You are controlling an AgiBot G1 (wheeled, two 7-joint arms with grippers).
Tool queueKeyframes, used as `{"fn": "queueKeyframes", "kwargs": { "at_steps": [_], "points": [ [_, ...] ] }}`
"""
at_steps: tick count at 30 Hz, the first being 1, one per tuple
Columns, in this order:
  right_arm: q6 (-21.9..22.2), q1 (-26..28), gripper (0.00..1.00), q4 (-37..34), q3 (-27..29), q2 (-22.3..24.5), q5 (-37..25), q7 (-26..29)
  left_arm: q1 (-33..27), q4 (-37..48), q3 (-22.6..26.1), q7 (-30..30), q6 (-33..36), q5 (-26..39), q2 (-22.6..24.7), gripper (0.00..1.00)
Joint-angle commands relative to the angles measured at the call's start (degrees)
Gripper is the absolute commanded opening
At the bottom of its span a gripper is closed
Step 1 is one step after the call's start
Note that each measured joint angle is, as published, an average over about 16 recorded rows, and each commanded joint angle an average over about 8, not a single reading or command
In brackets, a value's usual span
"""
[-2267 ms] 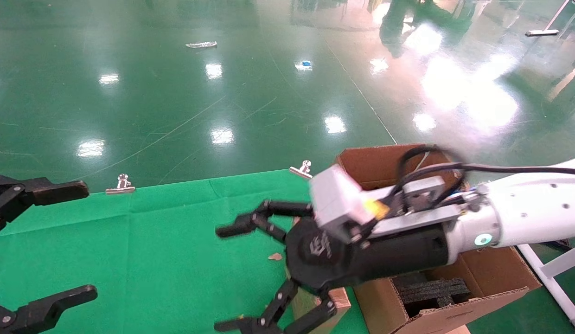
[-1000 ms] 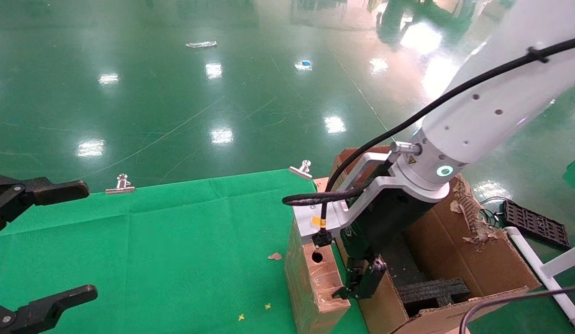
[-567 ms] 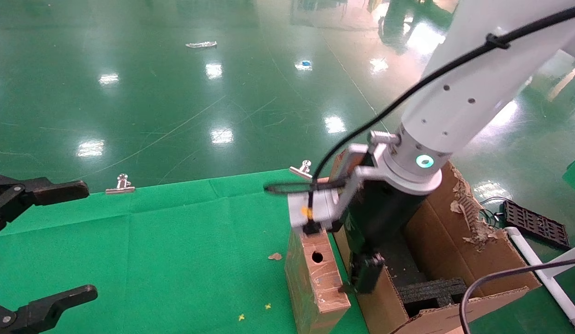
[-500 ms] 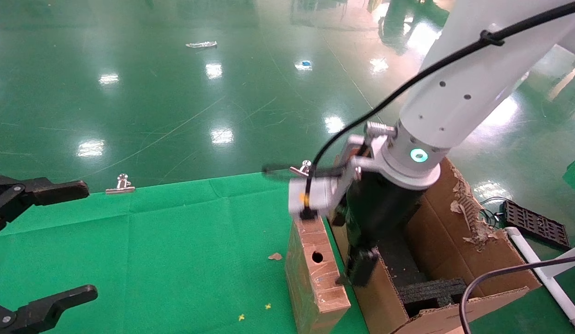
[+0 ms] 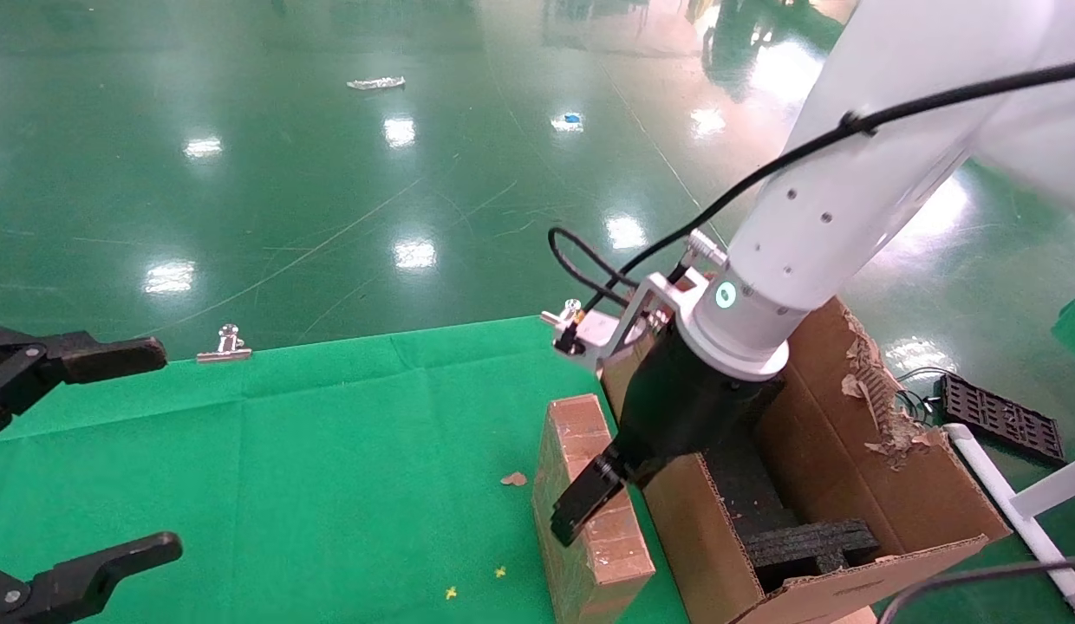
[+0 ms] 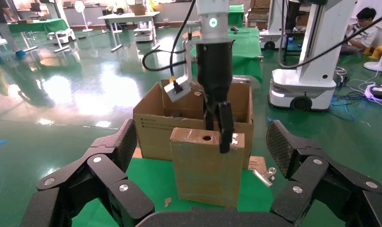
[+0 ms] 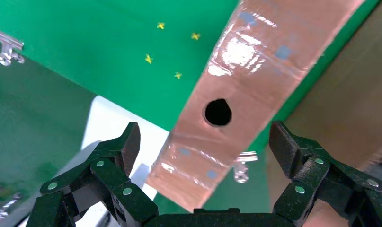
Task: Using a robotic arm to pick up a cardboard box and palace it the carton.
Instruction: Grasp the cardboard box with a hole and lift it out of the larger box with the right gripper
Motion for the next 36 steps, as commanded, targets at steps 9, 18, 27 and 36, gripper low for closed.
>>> {"fn": "queueKeyframes", "kwargs": {
  "at_steps": [9,18,27,36],
  "points": [
    [1.61,-1.58,0.39,-1.07,-0.78,-0.99,-1.13,1.48,-0.01,0.00,0.04,0.02,-0.02,-0.03,-0.02,0.99],
    [3.79,-1.00,0.00,2.51,-0.86,0.08,-2.76,3.88,-0.02,0.00,0.07,0.04,-0.03,-0.05,-0.03,0.30],
    [4.89,-1.33,0.00,4.97,-1.33,0.52,-3.82,5.81,-0.02,0.00,0.11,0.05,-0.05,-0.07,-0.04,0.00],
    [5.13,-1.96,0.00,5.34,-1.82,0.64,-4.34,6.27,-0.03,0.00,0.14,0.07,-0.06,-0.10,-0.06,0.00]
  ]
}}
